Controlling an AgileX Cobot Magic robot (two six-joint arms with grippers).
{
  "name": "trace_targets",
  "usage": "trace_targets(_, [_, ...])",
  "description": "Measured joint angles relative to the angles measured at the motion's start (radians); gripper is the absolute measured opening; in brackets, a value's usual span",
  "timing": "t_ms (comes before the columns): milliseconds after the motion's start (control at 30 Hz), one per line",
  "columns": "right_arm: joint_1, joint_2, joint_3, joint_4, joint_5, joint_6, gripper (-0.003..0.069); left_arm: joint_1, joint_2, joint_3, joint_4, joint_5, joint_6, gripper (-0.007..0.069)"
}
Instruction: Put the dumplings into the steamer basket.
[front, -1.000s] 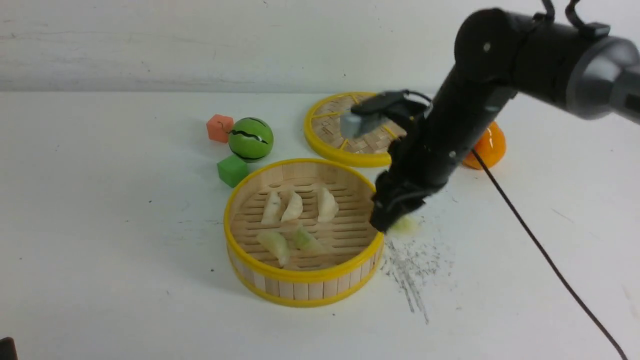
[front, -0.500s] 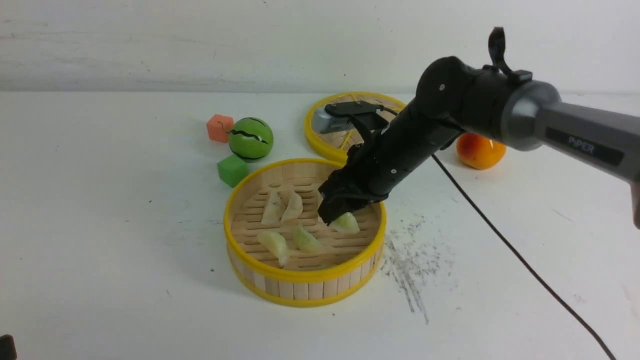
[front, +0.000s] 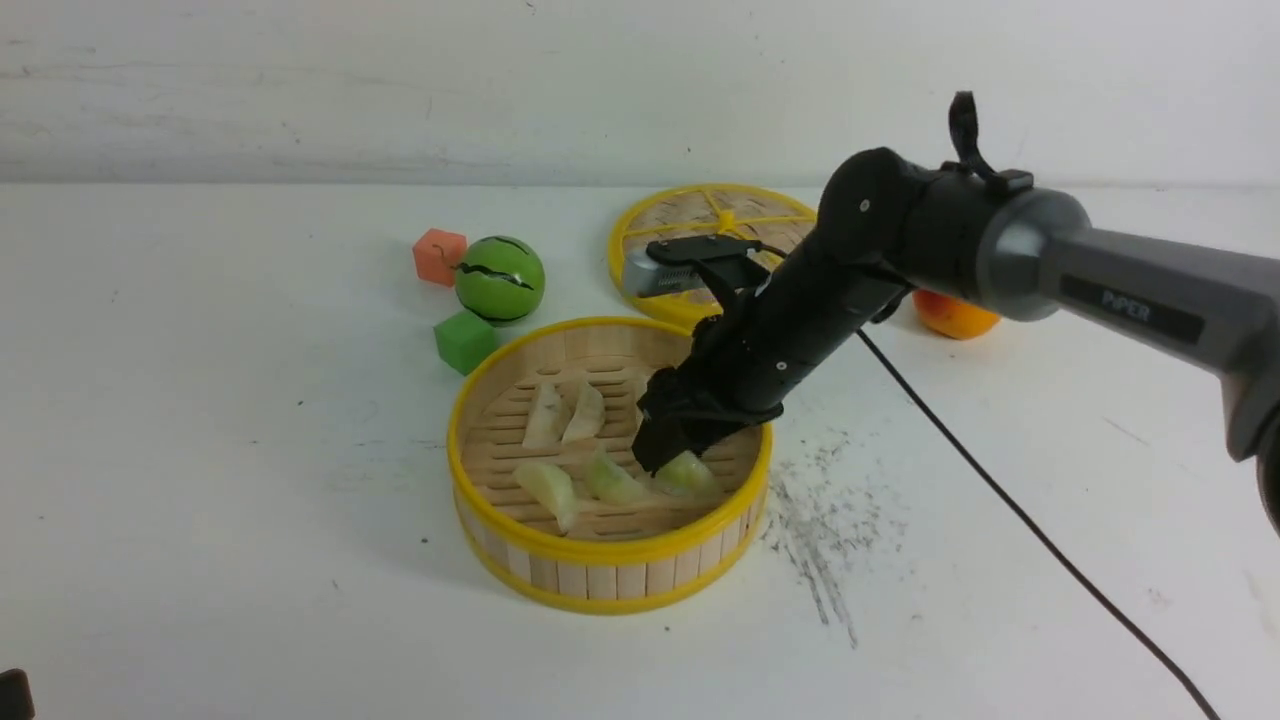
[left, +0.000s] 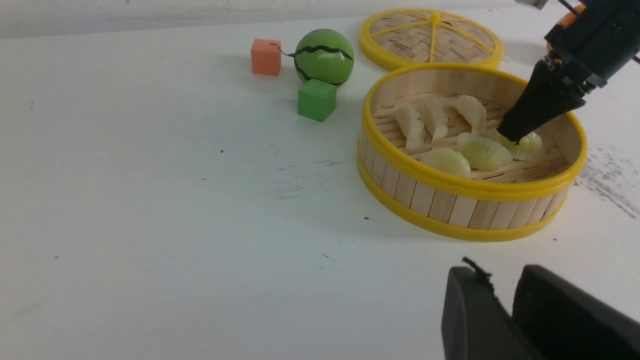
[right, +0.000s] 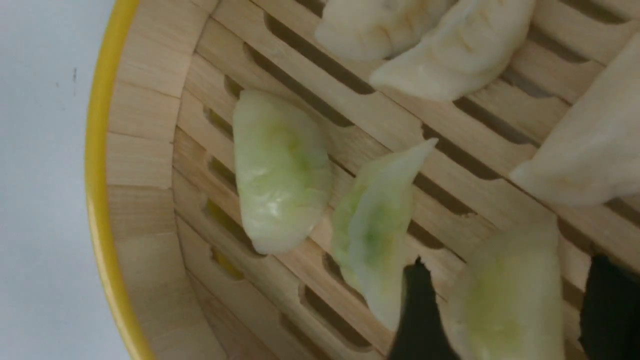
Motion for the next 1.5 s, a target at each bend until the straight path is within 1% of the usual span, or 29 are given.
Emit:
trace_targets(67, [-0.003, -0.03, -0.033, -0.027, 0.033, 0.015, 0.0435, 0.0, 0.0, 0.0, 0.0, 0.0, 0.0, 0.0129])
trace_targets(133, [-0.009, -0.07, -0.068, -0.069, 0.078, 0.036, 0.0418, 0.0, 0.0, 0.0, 0.0, 0.0, 0.0, 0.0129])
trace_targets(167, [-0.009, -0.076, -0.073, -0.069, 0.084, 0.039, 0.0418, 0.0, 0.0, 0.0, 0.0, 0.0, 0.0, 0.0129])
trace_targets(233, [-0.011, -0.14, -0.134, -0.164, 0.153, 0.062, 0.0356, 0.0, 0.0, 0.0, 0.0, -0.001, 0.0, 0.0129])
trace_targets(300, [-0.011, -0.225, -0.195, -0.257, 0.232, 0.08, 0.0261, 0.0, 0.0, 0.0, 0.0, -0.001, 0.0, 0.0129])
trace_targets(367, [-0.011, -0.262, -0.221, -0.304, 0.273, 0.088, 0.0199, 0.0, 0.0, 0.0, 0.0, -0.001, 0.0, 0.0129])
trace_targets(433, [-0.011, -0.361, -0.247, -0.404, 0.327, 0.1, 0.0057, 0.0, 0.0, 0.0, 0.0, -0.001, 0.0, 0.0129])
trace_targets(467, [-0.011, -0.39, -0.249, -0.427, 0.335, 0.113, 0.0023, 0.0, 0.0, 0.0, 0.0, -0.001, 0.0, 0.0129])
trace_targets(500, [-0.011, -0.435, -0.249, -0.493, 0.344, 0.148, -0.0009, 0.0, 0.0, 0.0, 0.0, -0.001, 0.0, 0.0129])
trace_targets(567, [-0.011, -0.466, -0.245, -0.531, 0.344, 0.181, -0.0016, 0.0, 0.0, 0.0, 0.0, -0.001, 0.0, 0.0129])
trace_targets(600, [-0.011, -0.516, -0.218, -0.575, 0.344, 0.231, -0.0018, 0.0, 0.0, 0.0, 0.0, -0.001, 0.0, 0.0129])
trace_targets(667, [-0.011, -0.584, -0.153, -0.626, 0.344, 0.266, -0.0016, 0.0, 0.0, 0.0, 0.0, -0.001, 0.0, 0.0129])
trace_targets(833, [-0.011, -0.74, 0.055, -0.671, 0.343, 0.309, -0.001, 0.0, 0.0, 0.0, 0.0, -0.001, 0.0, 0.0129])
trace_targets(867, [-0.011, -0.817, 0.178, -0.686, 0.313, 0.325, -0.001, 0.0, 0.0, 0.0, 0.0, -0.001, 0.0, 0.0129])
trace_targets(933, [-0.011, -0.933, 0.319, -0.707, 0.198, 0.356, -0.001, 0.0, 0.0, 0.0, 0.0, -0.001, 0.0, 0.0129])
trace_targets(1033, [-0.011, -1.131, 0.563, -0.756, -0.111, 0.415, -0.0009, 0.0, 0.0, 0.0, -0.002, 0.004, 0.0, 0.0129])
trace_targets(1067, [-0.011, -1.221, 0.726, -0.786, -0.285, 0.452, -0.0009, 0.0, 0.0, 0.0, -0.004, 0.009, 0.0, 0.013])
trace_targets(1100, [-0.011, -1.28, 0.787, -0.802, -0.383, 0.471, -0.0009, 0.0, 0.0, 0.0, -0.004, 0.013, 0.0, 0.0131])
trace_targets(1167, [-0.011, -1.365, 0.907, -0.822, -0.523, 0.499, -0.0009, 0.0, 0.0, 0.0, -0.005, 0.019, 0.0, 0.0132])
trace_targets(1200, [-0.011, -1.456, 1.043, -0.851, -0.678, 0.524, -0.0009, 0.0, 0.0, 0.0, -0.008, 0.023, 0.0, 0.0134])
trace_targets(1300, [-0.011, -1.6, 1.276, -0.876, -0.933, 0.553, -0.0009, 0.0, 0.0, 0.0, -0.009, 0.026, 0.0, 0.0135])
trace_targets(1367, [-0.011, -1.664, 1.414, -0.876, -1.057, 0.56, -0.0009, 0.0, 0.0, 0.0, -0.009, 0.027, 0.0, 0.0139])
trace_targets(1500, [-0.011, -1.695, 1.552, -0.876, -1.13, 0.567, -0.0008, 0.0, 0.0, 0.0, -0.009, 0.027, 0.0, 0.0143])
